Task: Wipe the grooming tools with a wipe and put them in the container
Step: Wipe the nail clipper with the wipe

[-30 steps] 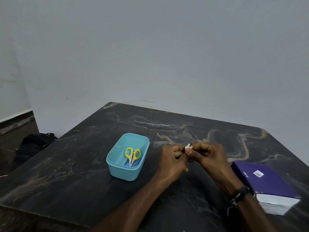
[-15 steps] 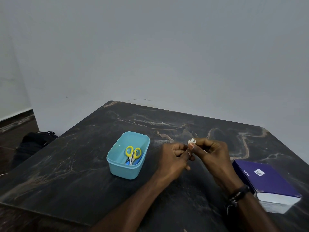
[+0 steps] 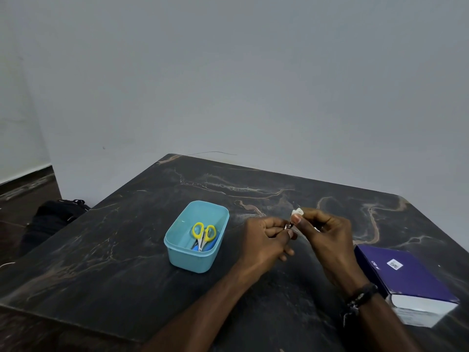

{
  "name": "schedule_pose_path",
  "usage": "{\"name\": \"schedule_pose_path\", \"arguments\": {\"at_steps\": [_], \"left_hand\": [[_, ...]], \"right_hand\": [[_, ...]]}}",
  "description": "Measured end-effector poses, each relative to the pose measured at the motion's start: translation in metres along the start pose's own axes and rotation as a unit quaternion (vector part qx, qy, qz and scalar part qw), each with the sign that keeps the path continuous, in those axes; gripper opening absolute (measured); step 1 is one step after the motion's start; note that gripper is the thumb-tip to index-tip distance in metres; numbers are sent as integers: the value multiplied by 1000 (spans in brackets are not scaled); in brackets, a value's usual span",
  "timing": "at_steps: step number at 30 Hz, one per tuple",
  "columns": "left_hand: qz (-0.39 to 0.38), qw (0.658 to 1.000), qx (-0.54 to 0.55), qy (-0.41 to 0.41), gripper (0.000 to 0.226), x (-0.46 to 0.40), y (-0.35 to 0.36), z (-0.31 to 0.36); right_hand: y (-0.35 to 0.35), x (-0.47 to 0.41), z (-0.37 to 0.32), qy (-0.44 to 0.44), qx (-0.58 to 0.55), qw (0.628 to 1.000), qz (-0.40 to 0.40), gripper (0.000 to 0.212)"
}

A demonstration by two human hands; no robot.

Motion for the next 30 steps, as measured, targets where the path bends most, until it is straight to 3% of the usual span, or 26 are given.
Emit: {"name": "schedule_pose_path", "arguments": {"at_steps": [10, 19, 26, 30], "left_hand": [[-17, 999, 32, -2, 15, -1, 0, -7], [-27, 999, 34, -23, 20, -2, 4, -6], [-16, 999, 28, -17, 19, -2, 1, -6], [-26, 999, 32, -24, 18, 0, 3, -5]], "right_hand": [[-2, -2, 5, 22, 94, 990, -99, 4], [-2, -2, 4, -2, 46, 999, 0, 9], [0, -2, 6, 10, 101, 991, -91, 5], [-2, -2, 7, -10, 104, 993, -51, 4]]}}
Point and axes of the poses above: each hand's wrist, its own x-axis away from the middle knuckle, its own y-axis out of the palm, z = x × y, the point moved 2 cm from there along -x, towards the middle knuckle, and after that the axes turned 12 degrees about -x, right-handed, at the moved point
